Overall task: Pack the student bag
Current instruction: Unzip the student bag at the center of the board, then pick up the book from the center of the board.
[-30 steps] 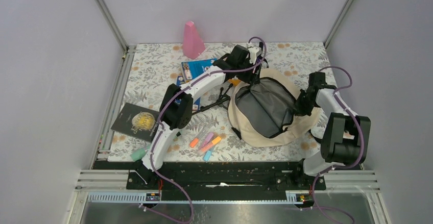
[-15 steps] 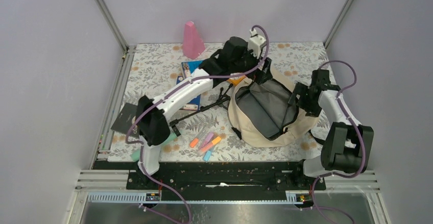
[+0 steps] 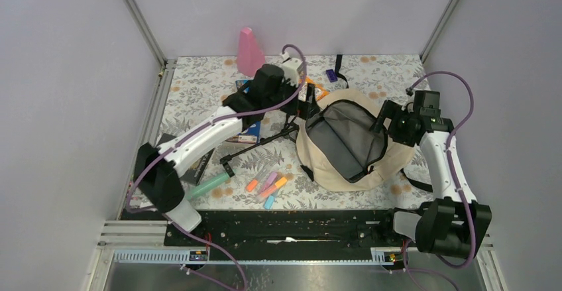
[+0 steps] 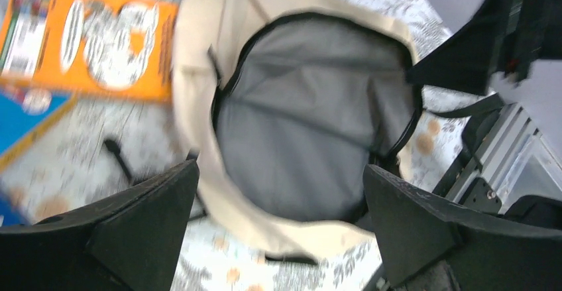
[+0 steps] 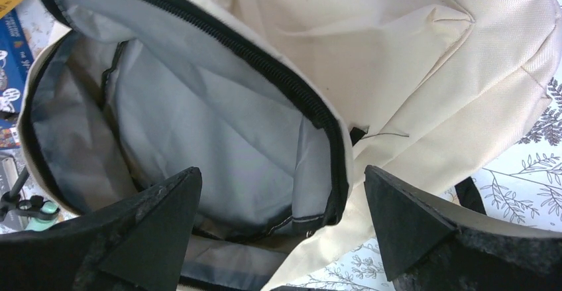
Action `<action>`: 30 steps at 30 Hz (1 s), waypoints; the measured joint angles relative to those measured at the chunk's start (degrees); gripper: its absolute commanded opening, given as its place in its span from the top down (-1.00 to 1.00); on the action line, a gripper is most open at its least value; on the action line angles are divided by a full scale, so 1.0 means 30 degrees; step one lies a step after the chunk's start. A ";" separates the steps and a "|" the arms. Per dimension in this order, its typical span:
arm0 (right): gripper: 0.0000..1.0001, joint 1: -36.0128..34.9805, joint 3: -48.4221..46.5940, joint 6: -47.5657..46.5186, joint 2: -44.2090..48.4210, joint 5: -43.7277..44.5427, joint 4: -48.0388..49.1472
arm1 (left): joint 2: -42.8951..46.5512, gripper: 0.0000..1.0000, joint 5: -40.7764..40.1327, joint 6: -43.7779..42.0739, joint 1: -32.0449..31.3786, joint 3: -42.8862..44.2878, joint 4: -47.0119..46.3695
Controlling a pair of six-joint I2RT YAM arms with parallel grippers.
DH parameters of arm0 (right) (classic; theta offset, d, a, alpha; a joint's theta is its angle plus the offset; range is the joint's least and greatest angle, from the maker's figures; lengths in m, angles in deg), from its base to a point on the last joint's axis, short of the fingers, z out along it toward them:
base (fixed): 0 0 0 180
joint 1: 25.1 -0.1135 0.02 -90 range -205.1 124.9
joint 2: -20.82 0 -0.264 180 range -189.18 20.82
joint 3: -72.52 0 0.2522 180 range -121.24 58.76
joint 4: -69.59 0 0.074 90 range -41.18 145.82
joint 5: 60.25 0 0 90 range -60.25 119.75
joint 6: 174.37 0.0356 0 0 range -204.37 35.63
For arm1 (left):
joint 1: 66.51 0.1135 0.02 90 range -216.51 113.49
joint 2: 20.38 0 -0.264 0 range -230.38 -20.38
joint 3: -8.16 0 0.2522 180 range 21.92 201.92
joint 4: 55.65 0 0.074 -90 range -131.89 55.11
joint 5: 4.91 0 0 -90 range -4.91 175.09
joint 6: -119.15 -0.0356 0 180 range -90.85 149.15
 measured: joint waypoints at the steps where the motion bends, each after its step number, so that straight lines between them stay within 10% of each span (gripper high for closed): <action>1: -0.92 0.0000 0.0000 -0.0044 0.0335 -0.0131 -0.0109 | 0.0772 -0.98 -0.0277 0.0255 0.0131 -0.1064 -0.0029; 8: -0.94 -0.1894 -0.0816 -0.0146 0.3650 0.1421 -0.1530 | 0.7876 -0.98 -0.2514 0.2215 0.1960 -0.8335 0.0306; 20: -0.93 -1.4105 -0.5872 0.0780 -0.0481 0.2776 -0.0554 | 1.4972 -0.98 -0.3497 0.5085 1.0047 -1.6218 0.2747; 30: -0.94 -1.7201 -1.0732 0.0663 -0.6586 0.3169 0.0532 | 1.0877 -0.89 -0.0991 0.7023 1.3289 -1.5482 -0.0809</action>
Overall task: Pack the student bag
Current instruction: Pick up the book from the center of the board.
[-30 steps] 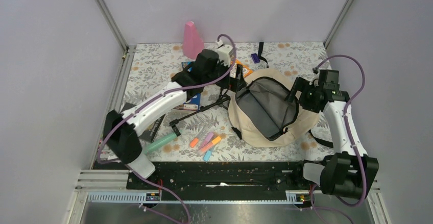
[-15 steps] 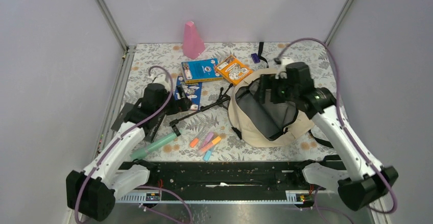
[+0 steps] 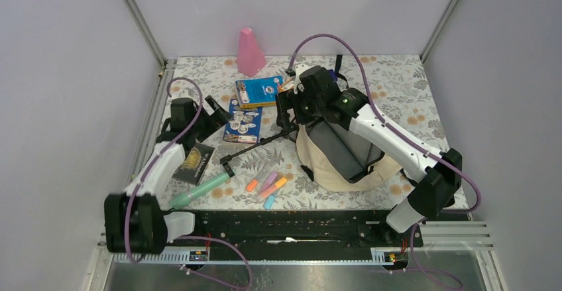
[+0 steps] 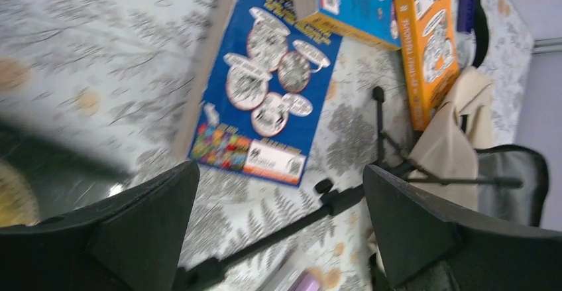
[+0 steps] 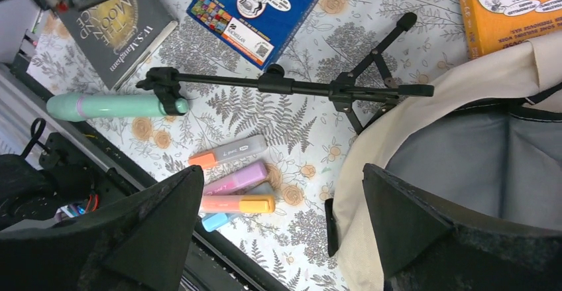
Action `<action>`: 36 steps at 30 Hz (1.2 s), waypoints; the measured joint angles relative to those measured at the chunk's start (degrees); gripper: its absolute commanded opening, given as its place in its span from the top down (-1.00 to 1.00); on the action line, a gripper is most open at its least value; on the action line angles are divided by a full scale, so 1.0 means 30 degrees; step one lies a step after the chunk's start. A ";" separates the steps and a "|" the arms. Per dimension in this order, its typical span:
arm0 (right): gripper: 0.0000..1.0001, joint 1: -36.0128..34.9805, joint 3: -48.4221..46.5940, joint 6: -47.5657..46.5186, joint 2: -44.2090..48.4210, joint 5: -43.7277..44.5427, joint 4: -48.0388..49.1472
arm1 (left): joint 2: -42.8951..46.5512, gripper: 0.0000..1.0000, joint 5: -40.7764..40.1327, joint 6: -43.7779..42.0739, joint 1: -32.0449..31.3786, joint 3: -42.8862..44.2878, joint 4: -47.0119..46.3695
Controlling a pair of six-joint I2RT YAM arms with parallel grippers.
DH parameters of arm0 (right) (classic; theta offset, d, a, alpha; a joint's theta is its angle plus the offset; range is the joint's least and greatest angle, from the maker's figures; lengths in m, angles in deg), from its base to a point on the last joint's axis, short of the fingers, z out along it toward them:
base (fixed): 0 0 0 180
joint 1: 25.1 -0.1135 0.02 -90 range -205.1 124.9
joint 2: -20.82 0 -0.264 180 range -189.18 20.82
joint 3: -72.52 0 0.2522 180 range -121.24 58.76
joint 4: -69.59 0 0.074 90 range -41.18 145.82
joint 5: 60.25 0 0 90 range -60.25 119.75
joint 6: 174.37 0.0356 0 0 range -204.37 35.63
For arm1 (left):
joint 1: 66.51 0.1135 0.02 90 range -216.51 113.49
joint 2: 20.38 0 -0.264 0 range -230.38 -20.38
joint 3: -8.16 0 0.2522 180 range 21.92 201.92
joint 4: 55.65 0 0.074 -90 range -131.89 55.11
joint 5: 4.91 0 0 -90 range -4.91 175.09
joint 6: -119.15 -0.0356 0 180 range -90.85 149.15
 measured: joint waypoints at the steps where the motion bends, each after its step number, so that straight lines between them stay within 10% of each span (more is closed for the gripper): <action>1: -0.94 0.0000 0.0000 0.0015 -0.0102 0.0182 0.0000 | -0.1268 -0.83 0.0517 0.0386 -0.0007 0.0466 -0.0714; 13: -1.00 0.0022 0.1122 -0.0299 0.2208 0.2601 0.0204 | -1.3529 -0.50 0.3738 0.4182 -0.0335 0.7541 -0.6397; 36: -0.99 0.0022 0.1960 -0.0627 0.4641 0.3985 0.0291 | -1.6174 0.03 0.2397 0.7038 -0.1158 0.7810 -0.8422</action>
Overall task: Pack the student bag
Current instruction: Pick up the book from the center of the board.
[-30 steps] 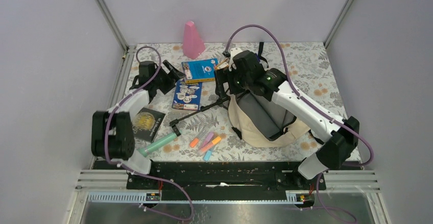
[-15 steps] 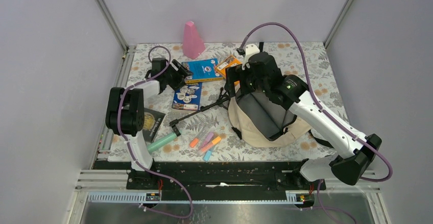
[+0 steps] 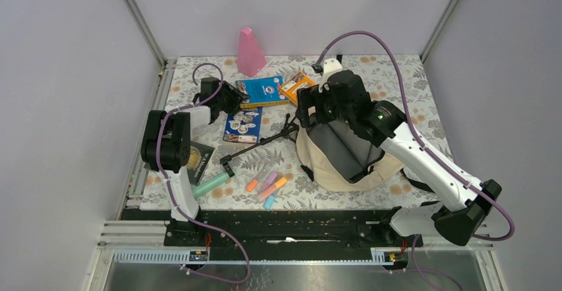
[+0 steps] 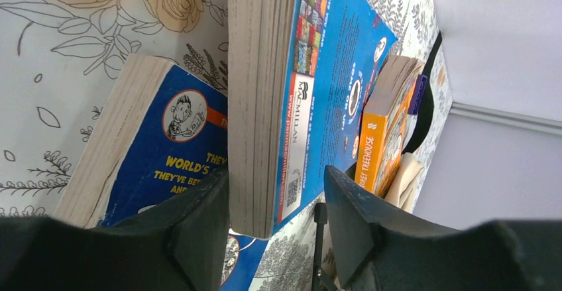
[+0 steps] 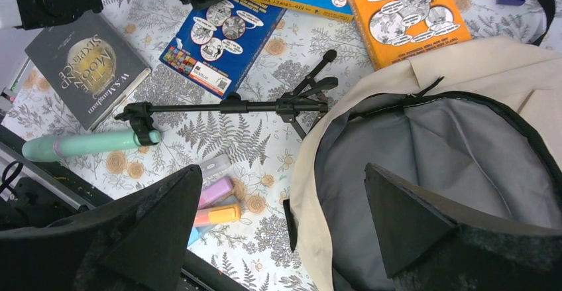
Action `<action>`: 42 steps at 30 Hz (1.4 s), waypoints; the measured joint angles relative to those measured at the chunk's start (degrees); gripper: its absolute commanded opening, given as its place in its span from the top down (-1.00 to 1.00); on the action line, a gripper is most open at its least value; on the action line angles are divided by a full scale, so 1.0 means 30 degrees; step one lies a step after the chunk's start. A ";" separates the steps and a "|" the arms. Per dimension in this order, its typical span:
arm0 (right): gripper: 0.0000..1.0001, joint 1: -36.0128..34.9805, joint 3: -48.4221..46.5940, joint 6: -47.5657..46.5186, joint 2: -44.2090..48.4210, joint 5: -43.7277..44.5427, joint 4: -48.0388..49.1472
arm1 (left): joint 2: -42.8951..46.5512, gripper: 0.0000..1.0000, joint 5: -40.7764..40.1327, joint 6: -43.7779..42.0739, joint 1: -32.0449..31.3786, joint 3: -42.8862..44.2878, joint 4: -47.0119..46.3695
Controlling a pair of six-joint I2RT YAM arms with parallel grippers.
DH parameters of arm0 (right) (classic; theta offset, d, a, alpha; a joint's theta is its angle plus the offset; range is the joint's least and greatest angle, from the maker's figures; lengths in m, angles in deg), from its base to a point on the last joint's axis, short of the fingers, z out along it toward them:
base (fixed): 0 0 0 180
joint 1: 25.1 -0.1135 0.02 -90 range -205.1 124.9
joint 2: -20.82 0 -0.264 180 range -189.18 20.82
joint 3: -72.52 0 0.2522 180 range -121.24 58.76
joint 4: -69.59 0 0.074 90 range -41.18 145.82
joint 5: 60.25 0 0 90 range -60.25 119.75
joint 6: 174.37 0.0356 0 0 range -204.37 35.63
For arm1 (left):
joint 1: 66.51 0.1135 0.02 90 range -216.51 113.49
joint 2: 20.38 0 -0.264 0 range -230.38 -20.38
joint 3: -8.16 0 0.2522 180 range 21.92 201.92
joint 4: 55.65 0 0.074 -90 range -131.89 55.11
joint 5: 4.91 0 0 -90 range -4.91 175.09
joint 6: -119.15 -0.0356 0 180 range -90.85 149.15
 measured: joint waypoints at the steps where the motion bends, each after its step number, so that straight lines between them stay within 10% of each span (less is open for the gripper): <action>1: -0.99 0.0000 0.0022 -0.0007 0.0175 0.0080 0.0000 | -0.0029 0.12 -0.0102 0.0109 0.0000 -0.0087 -0.0131; 11: -1.00 0.0000 0.0532 -0.0087 0.0605 0.0335 0.0007 | 0.0233 1.00 -0.0466 0.1311 0.0000 -0.1224 -0.2266; 35: -0.99 0.0000 0.1217 -0.0197 0.1392 0.1246 -0.0364 | 1.1621 1.00 -0.3118 -0.4335 -0.0102 -0.4816 0.1275; 42: -0.99 0.0000 0.1639 -0.0641 0.2273 0.0568 -0.0357 | 1.6058 1.00 0.0066 -0.8021 0.0000 -0.4707 0.4218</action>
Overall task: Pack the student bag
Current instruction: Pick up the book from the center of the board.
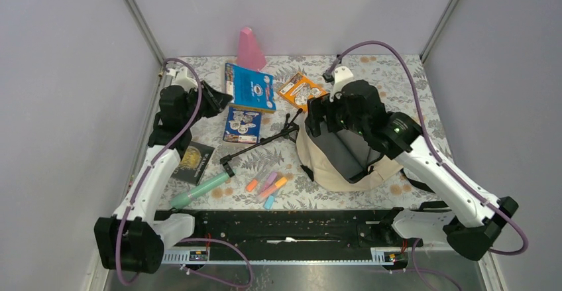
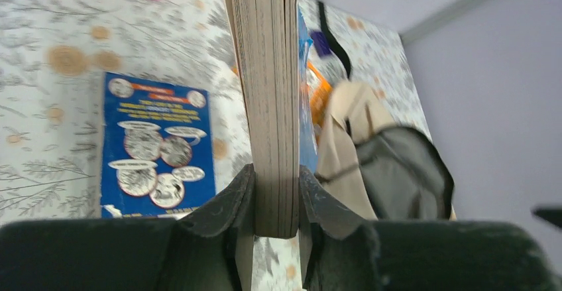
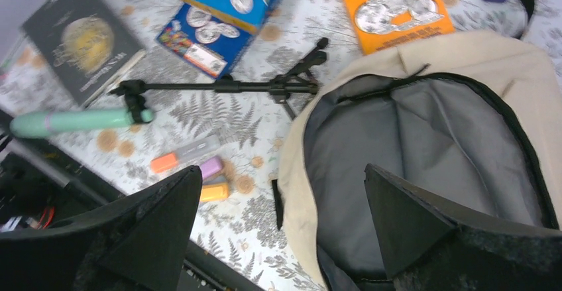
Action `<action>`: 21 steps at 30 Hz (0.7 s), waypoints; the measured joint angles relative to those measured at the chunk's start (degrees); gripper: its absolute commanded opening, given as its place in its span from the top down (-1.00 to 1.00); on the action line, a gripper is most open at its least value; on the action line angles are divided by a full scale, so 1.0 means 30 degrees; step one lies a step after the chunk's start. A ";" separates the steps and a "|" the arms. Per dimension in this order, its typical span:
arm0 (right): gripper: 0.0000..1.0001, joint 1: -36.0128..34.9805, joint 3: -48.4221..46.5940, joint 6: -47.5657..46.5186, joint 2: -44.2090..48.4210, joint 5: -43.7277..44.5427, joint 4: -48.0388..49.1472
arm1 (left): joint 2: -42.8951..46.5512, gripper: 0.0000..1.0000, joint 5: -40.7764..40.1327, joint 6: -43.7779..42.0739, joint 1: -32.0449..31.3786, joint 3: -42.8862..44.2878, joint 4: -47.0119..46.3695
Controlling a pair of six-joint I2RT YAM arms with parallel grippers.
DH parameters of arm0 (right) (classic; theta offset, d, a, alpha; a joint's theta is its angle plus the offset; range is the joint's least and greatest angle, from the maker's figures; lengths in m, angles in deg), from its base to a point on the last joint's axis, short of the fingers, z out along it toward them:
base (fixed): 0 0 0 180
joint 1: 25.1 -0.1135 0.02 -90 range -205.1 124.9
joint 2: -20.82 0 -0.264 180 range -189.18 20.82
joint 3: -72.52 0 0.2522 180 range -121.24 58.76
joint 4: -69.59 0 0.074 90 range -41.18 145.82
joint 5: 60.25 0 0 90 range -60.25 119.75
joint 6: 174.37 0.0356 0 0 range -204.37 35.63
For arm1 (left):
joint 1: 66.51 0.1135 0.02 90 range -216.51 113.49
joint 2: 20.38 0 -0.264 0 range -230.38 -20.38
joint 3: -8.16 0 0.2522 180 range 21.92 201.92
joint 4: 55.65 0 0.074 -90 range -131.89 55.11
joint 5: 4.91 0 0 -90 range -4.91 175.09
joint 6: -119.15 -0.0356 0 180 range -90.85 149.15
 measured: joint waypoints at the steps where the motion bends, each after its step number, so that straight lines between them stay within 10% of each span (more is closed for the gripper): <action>1: -1.00 0.0000 0.0109 -0.0160 0.0321 -0.0393 -0.0022 | 0.0364 1.00 0.0736 -0.0291 -0.0029 0.0007 0.0372; 21: -1.00 0.0036 -0.0189 -0.2623 0.3752 -1.0571 -0.1617 | 0.6025 1.00 1.3573 -0.3519 -0.6127 0.1523 0.6739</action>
